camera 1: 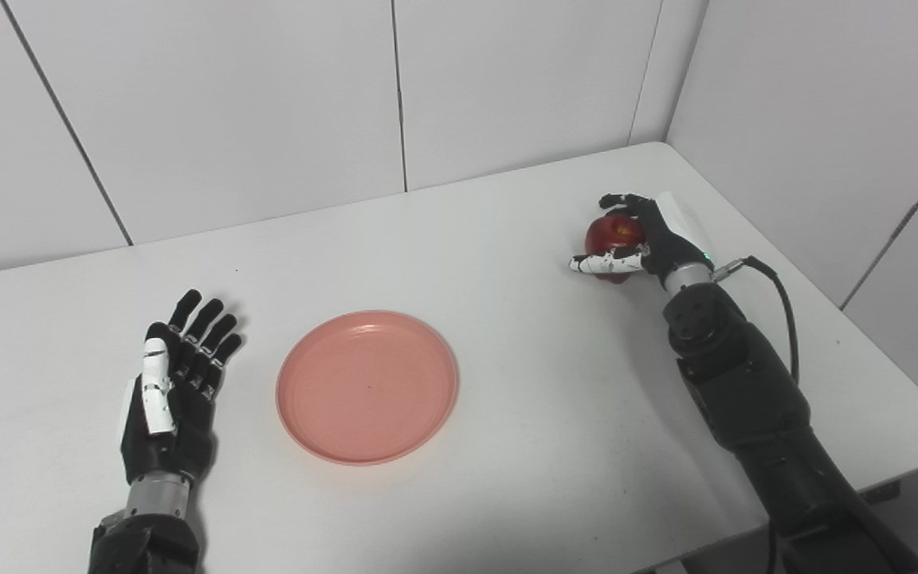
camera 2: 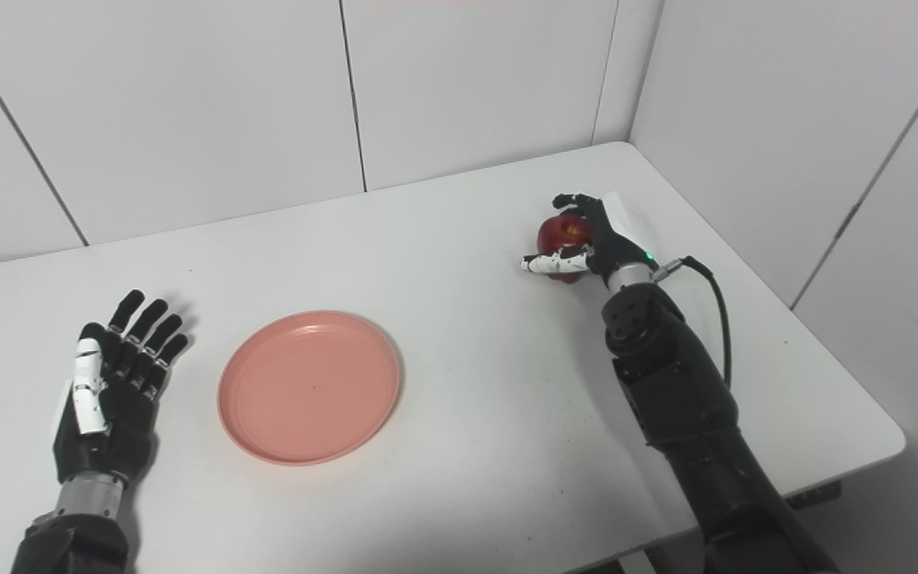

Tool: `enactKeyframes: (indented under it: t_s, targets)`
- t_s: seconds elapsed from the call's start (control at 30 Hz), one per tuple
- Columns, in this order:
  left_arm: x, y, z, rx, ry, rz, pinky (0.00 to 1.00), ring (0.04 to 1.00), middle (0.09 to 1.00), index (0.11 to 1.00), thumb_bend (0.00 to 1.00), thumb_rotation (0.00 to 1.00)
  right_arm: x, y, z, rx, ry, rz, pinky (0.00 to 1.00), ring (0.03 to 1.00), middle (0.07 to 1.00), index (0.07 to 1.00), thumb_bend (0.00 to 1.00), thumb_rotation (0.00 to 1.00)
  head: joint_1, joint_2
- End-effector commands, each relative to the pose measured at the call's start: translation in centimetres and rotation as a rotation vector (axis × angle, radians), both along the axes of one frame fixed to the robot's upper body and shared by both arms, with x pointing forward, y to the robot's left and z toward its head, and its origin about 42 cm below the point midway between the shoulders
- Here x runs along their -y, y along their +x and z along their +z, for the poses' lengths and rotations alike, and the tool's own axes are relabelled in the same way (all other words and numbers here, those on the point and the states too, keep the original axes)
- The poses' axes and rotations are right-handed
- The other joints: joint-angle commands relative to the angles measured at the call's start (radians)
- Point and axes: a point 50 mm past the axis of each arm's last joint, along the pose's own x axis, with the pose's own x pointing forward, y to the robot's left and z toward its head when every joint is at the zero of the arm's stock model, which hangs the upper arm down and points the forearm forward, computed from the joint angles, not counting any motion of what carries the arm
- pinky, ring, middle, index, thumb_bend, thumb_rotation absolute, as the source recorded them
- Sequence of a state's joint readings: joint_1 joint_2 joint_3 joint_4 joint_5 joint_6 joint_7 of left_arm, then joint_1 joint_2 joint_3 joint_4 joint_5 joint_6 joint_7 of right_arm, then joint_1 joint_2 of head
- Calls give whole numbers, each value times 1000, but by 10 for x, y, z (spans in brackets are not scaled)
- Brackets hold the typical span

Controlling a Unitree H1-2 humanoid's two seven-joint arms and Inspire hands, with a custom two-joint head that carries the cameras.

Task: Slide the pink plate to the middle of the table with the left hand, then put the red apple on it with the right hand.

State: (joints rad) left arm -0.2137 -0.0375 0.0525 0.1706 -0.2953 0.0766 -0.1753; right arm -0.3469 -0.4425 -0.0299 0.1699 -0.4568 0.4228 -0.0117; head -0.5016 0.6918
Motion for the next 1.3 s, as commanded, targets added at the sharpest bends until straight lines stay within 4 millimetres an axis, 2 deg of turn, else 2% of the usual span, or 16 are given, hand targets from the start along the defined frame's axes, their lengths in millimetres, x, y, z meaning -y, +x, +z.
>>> enactKeyframes:
  t_s: [0.0,0.1,0.13,0.17,0.2,0.3,0.63,0.83,0.9,0.93,1.03,1.27]
  targets:
    - [-1,-11,-22,-123,21,5,869,861,872,861,402,1000,2,16,32,97,-60,40,537,603,658,673,900,174,1,-1]
    - [0,-11,-21,-122,20,7,868,858,870,858,399,1000,4,19,31,92,-61,30,485,542,607,627,837,58,4,0]
    - [0,-11,-21,-122,22,8,868,858,870,858,399,1000,5,20,30,91,-62,27,483,540,605,626,834,54,6,0]
    - [0,-11,-21,-121,24,8,868,857,869,858,400,1000,6,21,30,91,-66,24,468,521,583,559,681,92,8,0]
    - [1,-11,-21,-120,25,7,869,858,872,861,399,1000,7,21,29,93,-68,22,451,502,562,517,585,116,8,0]
    - [1,-12,-21,-121,26,9,870,858,871,862,396,1000,8,21,28,107,-77,9,412,474,528,489,525,129,9,1]
    - [3,-12,-21,-119,35,6,870,856,869,861,404,1000,14,17,30,142,-93,-13,395,468,519,485,518,129,17,-1]
    - [3,-12,-21,-113,42,2,871,856,872,864,405,1000,12,11,38,189,-88,-15,385,453,506,485,517,128,18,0]
    - [3,-12,-20,-115,42,3,870,857,872,864,406,1000,11,9,42,212,-92,-9,381,449,501,485,516,127,21,1]
    - [3,-12,-20,-115,41,3,873,860,874,866,406,1000,9,7,45,221,-94,-6,380,446,484,493,522,65,22,1]
    - [4,-12,-21,-115,40,3,875,863,875,867,406,1000,4,3,54,253,-95,8,380,445,469,502,527,10,26,1]
    - [7,-13,-19,-120,29,7,863,856,868,862,404,1000,-13,-6,75,316,-87,51,377,440,458,513,527,0,38,0]
